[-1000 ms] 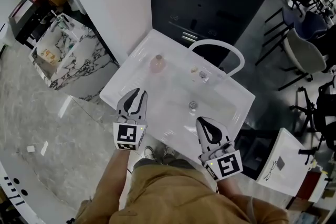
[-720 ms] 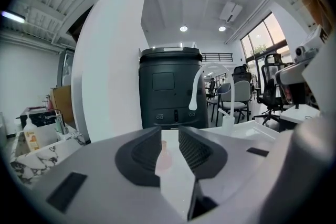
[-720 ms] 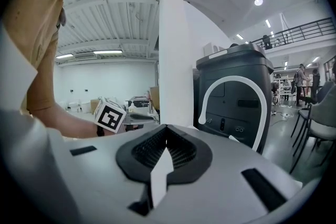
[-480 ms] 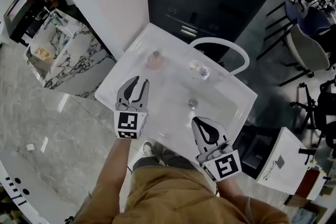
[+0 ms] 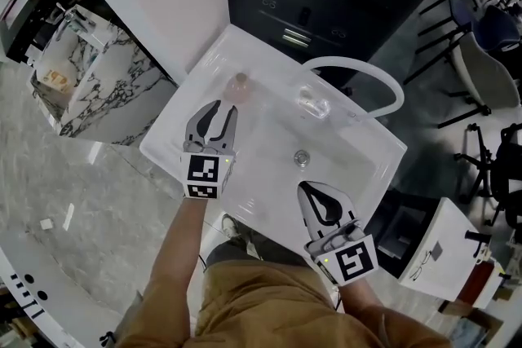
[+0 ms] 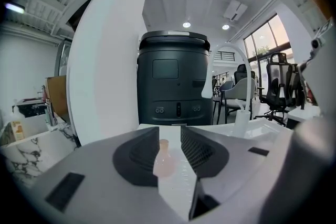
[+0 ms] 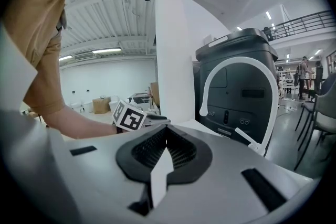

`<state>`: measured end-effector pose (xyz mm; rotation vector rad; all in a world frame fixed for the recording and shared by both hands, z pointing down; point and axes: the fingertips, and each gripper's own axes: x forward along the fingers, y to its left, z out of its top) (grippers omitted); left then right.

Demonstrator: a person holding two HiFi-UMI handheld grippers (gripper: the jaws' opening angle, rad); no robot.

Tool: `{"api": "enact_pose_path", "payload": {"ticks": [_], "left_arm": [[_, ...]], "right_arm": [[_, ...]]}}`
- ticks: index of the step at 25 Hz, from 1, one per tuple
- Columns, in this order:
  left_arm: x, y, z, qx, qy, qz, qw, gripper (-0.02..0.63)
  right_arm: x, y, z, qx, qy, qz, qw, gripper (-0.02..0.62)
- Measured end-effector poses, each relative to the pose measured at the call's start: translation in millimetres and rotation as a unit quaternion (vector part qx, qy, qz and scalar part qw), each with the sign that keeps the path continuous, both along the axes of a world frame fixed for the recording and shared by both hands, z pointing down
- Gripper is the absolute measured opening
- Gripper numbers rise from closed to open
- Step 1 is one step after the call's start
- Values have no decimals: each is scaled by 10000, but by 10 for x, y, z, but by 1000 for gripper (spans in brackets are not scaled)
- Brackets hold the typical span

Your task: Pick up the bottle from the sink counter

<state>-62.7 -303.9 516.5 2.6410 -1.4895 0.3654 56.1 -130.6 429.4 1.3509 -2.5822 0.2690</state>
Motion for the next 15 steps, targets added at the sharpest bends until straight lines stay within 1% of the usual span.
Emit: {"api": "enact_pose_path", "payload": {"ticks": [4, 9, 15], "left_arm": [[63, -177, 175, -105, 23, 30, 9999, 127], [102, -330, 398, -276, -92, 79, 9995, 138], [178, -496, 477, -243, -156, 124, 9995, 147]], "right_arm": [[22, -90, 68, -9, 11, -12, 10000, 3], [32, -188, 122, -46, -26, 21, 10000, 5], [89, -250, 222, -156, -15, 84, 9998, 5]]}}
